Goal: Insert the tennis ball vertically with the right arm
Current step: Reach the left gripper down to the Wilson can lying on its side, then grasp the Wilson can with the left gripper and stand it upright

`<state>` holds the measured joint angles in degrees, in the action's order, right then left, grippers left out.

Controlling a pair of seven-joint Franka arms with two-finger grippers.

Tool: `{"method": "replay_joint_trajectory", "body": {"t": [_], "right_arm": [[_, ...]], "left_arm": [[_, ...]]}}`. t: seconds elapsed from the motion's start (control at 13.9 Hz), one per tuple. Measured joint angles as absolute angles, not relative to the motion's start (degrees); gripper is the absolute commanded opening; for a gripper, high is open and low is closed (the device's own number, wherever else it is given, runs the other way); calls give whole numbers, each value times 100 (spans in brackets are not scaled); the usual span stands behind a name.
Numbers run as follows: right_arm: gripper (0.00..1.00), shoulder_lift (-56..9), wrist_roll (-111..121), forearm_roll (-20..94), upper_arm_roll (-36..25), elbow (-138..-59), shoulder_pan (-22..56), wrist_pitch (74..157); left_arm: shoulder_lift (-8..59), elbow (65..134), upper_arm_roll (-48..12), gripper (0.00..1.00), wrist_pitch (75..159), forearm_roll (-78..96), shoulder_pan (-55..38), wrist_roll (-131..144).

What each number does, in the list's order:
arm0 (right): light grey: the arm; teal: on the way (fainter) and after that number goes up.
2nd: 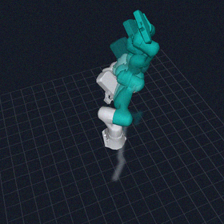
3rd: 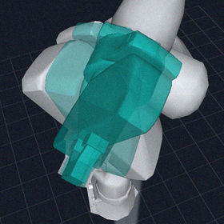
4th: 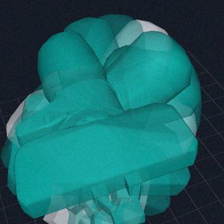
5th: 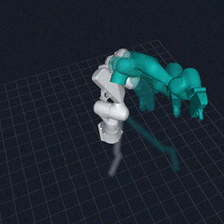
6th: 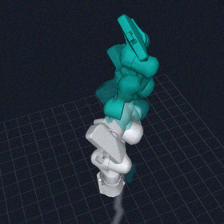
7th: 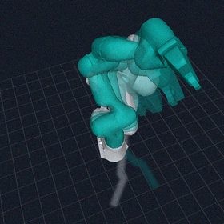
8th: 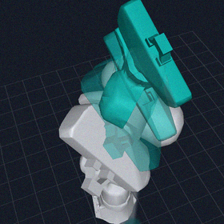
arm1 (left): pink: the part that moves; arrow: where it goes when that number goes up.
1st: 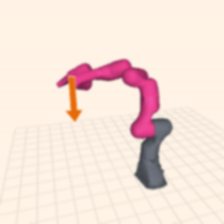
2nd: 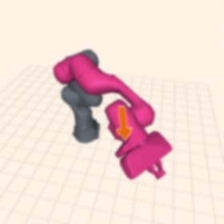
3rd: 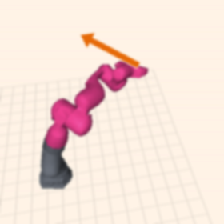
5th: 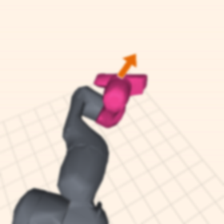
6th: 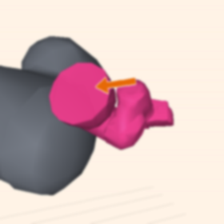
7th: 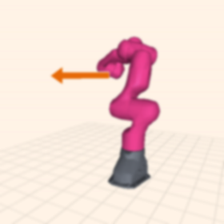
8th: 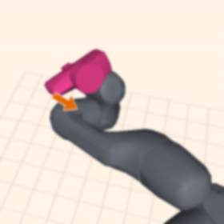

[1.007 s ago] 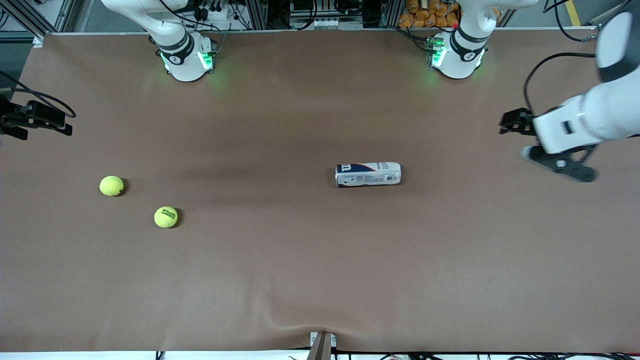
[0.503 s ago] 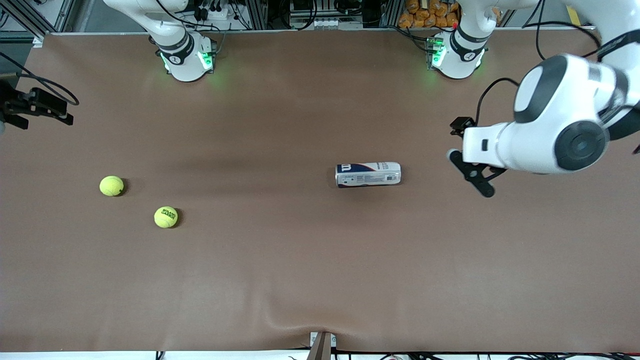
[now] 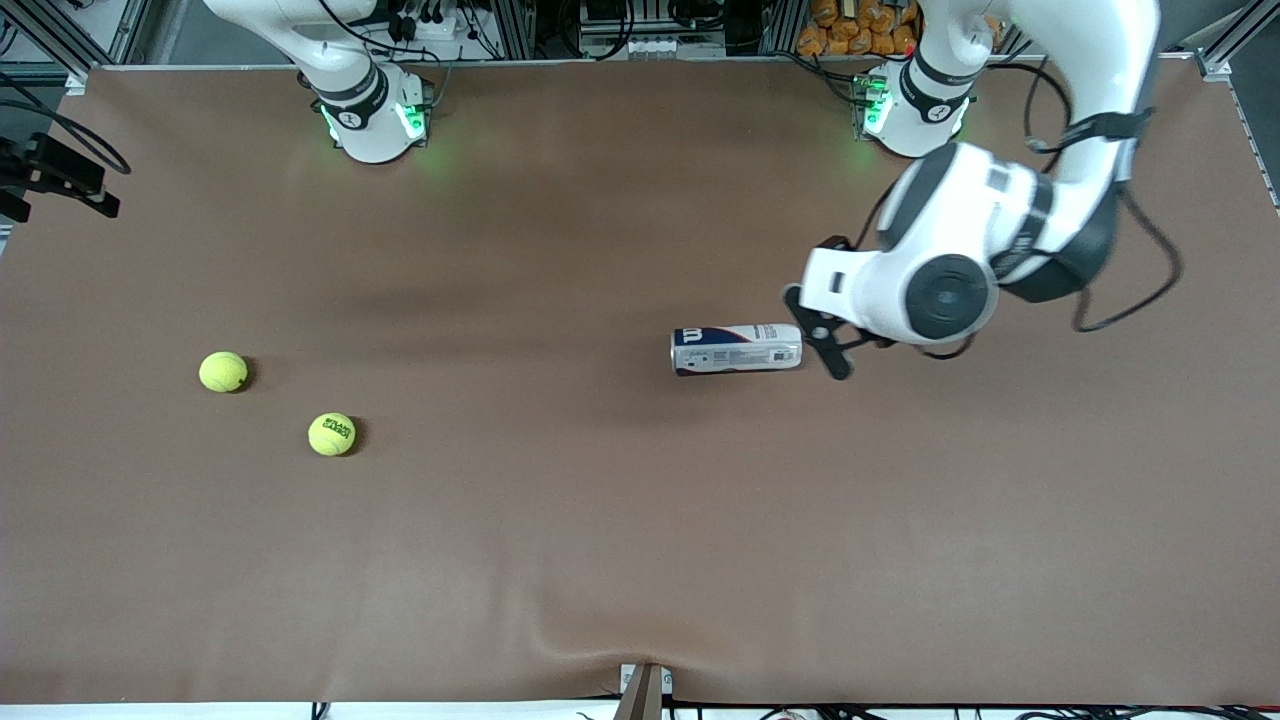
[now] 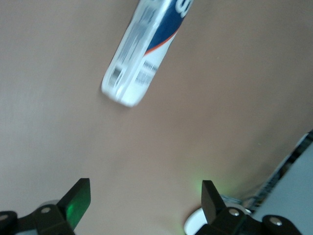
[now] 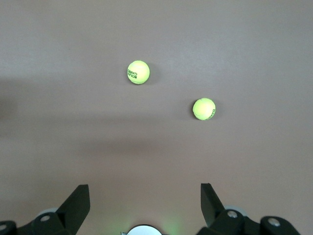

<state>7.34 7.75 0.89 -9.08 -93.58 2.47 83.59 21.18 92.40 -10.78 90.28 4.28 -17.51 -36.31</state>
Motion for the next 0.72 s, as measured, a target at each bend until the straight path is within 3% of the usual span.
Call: {"method": "replay_joint_trajectory", "body": {"t": [0.5,0.72], "right_arm": [[100,732,775,45,-945,-9434,385,8414],[100,688,775,37,-945,-9465,400,8517]], "left_arm": [[1959,10650,-1478,100,11277,-111,-1830,-4221],[2059,10811,-1612,100,11618,-542,-2277,-4204]]}}
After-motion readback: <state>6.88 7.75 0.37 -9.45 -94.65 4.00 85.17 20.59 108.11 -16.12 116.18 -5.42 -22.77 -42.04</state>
